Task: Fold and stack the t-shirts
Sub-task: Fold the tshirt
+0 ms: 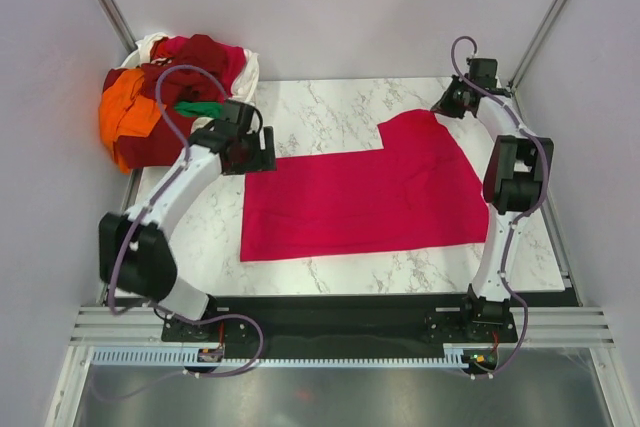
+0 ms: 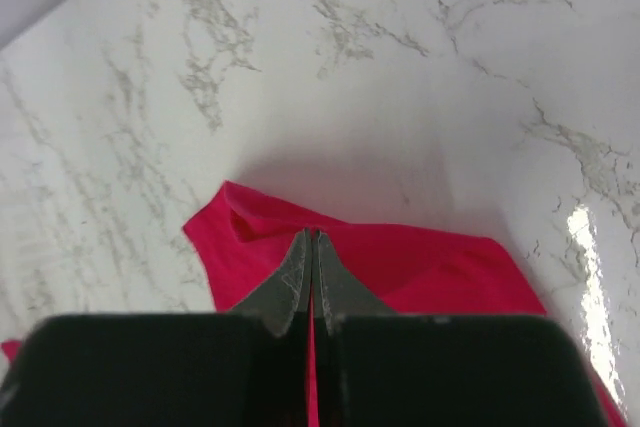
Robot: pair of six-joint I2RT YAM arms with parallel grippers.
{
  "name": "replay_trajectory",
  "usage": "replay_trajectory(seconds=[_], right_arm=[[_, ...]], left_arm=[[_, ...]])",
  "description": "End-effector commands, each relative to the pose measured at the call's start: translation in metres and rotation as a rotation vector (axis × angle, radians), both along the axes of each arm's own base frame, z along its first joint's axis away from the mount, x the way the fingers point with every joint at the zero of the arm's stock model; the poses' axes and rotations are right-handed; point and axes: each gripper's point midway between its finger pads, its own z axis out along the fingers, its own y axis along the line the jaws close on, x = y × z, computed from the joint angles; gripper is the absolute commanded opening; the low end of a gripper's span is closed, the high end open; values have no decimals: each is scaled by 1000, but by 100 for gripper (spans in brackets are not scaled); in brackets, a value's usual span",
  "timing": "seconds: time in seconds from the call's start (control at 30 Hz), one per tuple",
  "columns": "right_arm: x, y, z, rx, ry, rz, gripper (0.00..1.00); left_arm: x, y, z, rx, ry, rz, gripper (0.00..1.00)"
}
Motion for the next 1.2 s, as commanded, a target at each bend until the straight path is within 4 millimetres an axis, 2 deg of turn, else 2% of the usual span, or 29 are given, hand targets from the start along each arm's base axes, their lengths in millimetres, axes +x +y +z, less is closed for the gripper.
replay_trajectory(seconds=[0.0, 0.03, 0.07, 0.1, 0.13, 0.17, 0.2, 0.37, 0.47, 0.63, 0.7, 0.77, 0.83, 0.9, 0.97, 1.13, 1.17], right_arm=[[-5, 14, 66, 102, -138, 29, 0], [-9, 18, 66, 124, -135, 36, 0], [-12, 23, 76, 153, -153, 42, 0], [-22, 27, 64, 167, -125, 48, 0], [-26, 28, 63, 174, -126, 50, 0], [-29, 29, 70, 175, -139, 55, 0], [-35, 30, 63, 180, -122, 61, 0], [-43, 34, 65, 188, -120, 81, 0], [-44, 37, 65, 198, -116, 88, 0], [-45, 38, 62, 197, -111, 96, 0], [-46, 39, 61, 199, -109, 99, 0], [-46, 38, 65, 196, -118, 101, 0], [-47, 39, 68, 196, -128, 101, 0], [-48, 40, 69, 203, -132, 105, 0], [-48, 41, 71, 207, -140, 110, 0], [-52, 41, 81, 196, -159, 119, 0], [-53, 41, 82, 195, -162, 118, 0]], left_arm=[[52, -8, -14, -4, 1, -18, 86], [60, -7, -20, 12, 7, -19, 80], [70, 2, -29, 65, 13, -6, 78], [82, 5, -28, 80, 6, 7, 77], [87, 9, -49, 96, 49, 16, 75], [91, 17, -54, 82, 64, 41, 74], [98, 20, -66, 76, 86, 59, 72], [124, 31, -84, 52, 102, 94, 63], [131, 35, -96, 69, 118, 93, 58], [137, 42, -106, 100, 129, 118, 60], [136, 46, -112, 119, 139, 138, 69], [135, 47, -115, 120, 145, 163, 73], [134, 41, -118, 93, 153, 171, 77], [136, 26, -117, 77, 146, 149, 82], [139, 15, -115, 92, 131, 133, 82], [147, 0, -122, 67, 132, 111, 75], [147, -10, -128, 67, 140, 85, 74]])
